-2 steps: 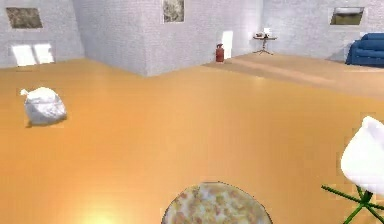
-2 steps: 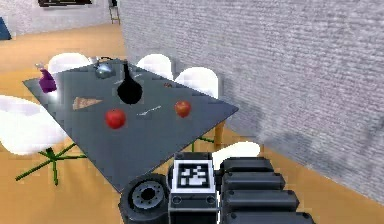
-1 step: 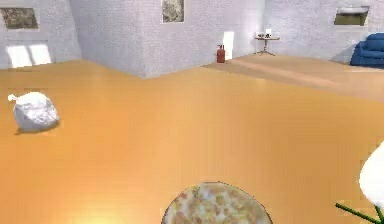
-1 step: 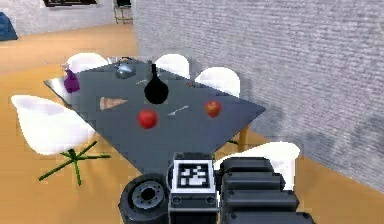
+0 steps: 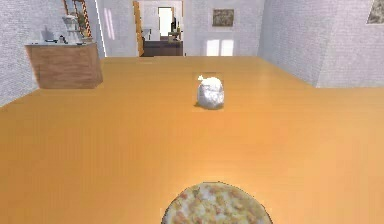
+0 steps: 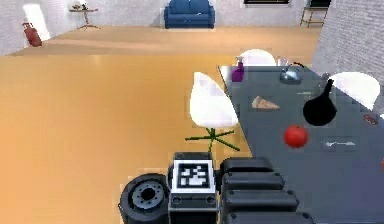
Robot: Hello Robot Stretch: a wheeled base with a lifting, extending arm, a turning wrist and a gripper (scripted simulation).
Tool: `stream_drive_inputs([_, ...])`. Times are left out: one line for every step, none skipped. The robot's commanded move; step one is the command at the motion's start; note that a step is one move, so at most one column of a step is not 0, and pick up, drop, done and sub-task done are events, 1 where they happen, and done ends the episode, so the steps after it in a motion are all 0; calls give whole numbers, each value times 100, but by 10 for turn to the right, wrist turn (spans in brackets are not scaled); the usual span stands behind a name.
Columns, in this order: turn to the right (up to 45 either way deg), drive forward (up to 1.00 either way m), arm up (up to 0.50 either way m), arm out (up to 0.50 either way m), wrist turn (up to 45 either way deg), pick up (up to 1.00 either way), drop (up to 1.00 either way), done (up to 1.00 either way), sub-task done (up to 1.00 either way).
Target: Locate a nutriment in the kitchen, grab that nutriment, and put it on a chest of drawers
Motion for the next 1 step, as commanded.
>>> stream_drive_inputs([-90,0,0,0,0,0,0,0,0])
